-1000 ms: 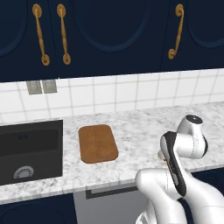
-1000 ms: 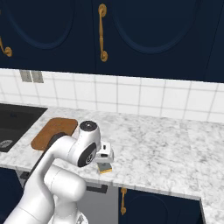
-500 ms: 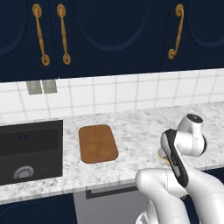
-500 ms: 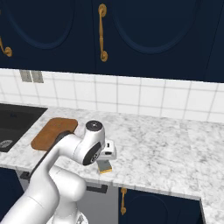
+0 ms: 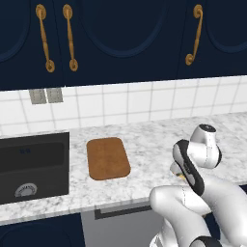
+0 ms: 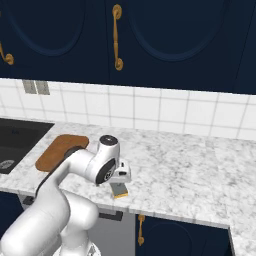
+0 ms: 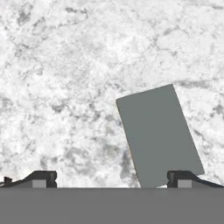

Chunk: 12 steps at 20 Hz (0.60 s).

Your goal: Pick up the sponge from the counter and clean the cutting board by briefly scrubbing or pressing down on the cutting board. Once finished, release the sponge.

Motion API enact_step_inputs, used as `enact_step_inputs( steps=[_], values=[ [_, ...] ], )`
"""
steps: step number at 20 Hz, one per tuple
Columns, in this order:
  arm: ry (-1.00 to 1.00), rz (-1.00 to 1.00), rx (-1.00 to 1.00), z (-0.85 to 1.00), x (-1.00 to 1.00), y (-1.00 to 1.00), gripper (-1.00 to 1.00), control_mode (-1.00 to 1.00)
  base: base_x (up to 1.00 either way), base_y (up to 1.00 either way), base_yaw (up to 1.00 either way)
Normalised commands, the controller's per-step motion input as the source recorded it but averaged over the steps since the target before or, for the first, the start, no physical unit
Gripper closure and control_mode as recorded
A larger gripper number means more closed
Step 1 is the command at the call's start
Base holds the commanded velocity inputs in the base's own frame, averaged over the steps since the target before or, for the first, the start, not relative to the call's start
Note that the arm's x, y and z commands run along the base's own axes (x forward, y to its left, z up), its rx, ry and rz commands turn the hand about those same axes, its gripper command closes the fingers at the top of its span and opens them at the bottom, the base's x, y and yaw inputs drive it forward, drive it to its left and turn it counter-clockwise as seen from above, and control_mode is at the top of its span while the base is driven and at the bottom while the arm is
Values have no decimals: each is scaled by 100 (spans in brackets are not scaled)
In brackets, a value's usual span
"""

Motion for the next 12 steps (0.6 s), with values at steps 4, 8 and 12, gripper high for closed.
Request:
enact_step_inputs(
  steps=[4,8,12],
  values=[
    [0,1,0,-50,0,2,-100,-100,0,0,0],
    [0,1,0,-51,5,13,-100,-100,0,0,0],
    [0,0,0,-52,13,22,-100,-100,0,0,0]
  ],
)
